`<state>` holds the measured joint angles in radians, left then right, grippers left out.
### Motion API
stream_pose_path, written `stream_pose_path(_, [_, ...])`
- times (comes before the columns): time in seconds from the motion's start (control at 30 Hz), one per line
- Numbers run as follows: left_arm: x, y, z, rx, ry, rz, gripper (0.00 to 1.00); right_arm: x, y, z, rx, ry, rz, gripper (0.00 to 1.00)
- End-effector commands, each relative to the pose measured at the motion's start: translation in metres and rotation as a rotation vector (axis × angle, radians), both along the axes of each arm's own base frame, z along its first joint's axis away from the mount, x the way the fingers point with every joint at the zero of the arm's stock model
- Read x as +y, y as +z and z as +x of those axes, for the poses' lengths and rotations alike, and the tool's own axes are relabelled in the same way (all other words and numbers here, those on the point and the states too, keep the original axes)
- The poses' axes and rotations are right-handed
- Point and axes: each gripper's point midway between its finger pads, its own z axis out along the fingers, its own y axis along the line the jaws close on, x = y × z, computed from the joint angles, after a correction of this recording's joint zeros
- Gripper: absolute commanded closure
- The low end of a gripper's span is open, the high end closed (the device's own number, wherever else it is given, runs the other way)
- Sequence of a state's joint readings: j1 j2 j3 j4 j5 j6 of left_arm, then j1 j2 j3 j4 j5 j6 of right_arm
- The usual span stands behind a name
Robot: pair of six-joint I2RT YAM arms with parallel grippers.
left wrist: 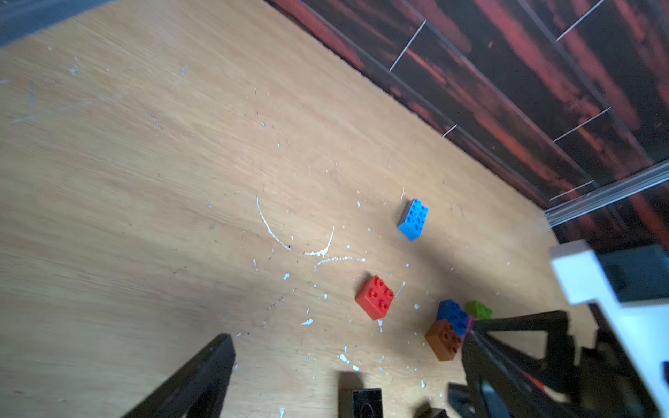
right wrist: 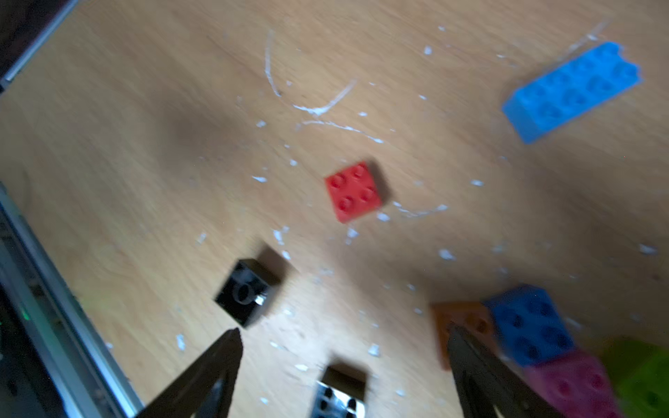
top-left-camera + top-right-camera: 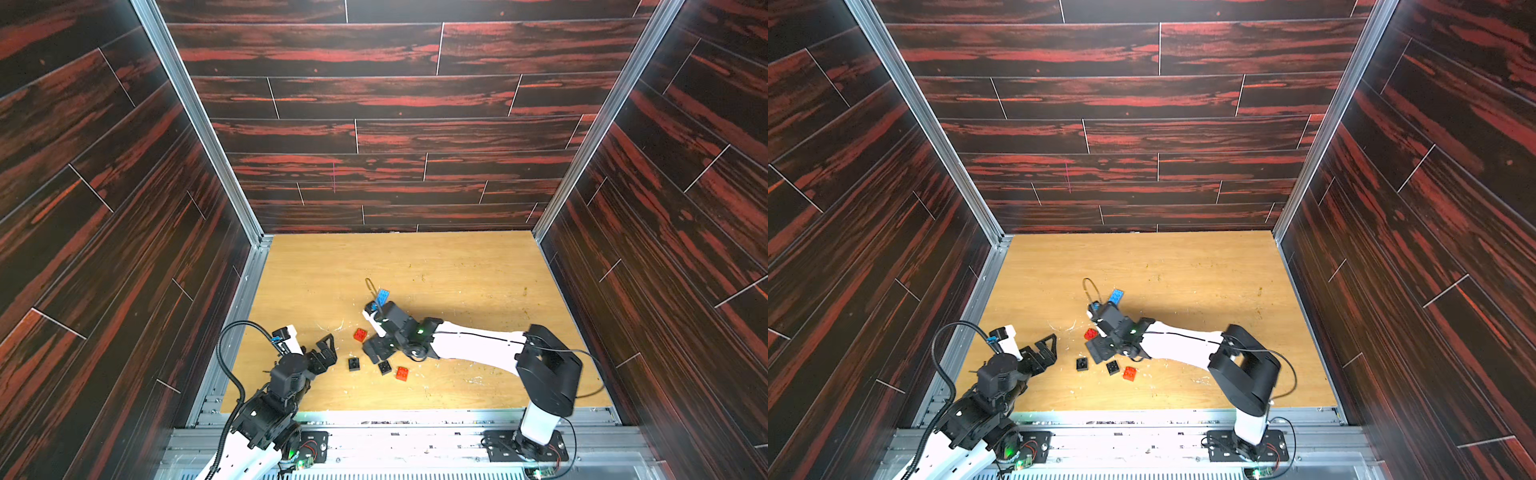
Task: Assemble the letter v with lego
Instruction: Pick up the lego brick from the center of the board.
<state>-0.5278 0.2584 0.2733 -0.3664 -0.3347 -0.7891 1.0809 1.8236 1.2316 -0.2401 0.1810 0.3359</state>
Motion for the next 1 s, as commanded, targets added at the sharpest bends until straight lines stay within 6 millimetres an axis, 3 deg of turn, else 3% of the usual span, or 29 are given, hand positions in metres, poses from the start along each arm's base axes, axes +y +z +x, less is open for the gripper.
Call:
stream_pose_path(0.0, [0.014, -0.011, -0.011, 0.059, 0.049, 0.022, 0.00, 0.005, -0.018, -0.004, 0.042, -0.113, -0.062, 0.11])
stream_pose_path(0.23, [0.015, -0.014, -0.015, 0.087, 0.046, 0.033, 0.00, 0.033, -0.035, -0.016, 0.076, -0.224, -0.071, 0.14])
stream_pose_path(0.57, [0.018, -0.011, -0.018, 0.075, 0.047, 0.037, 0.00, 0.046, -0.057, -0.040, 0.082, -0.284, -0.102, 0.16])
stream_pose_path(0.97, [0.021, -0.018, -0.024, 0.091, 0.049, 0.033, 0.00, 0.052, -0.063, -0.038, 0.067, -0.314, -0.122, 0.31])
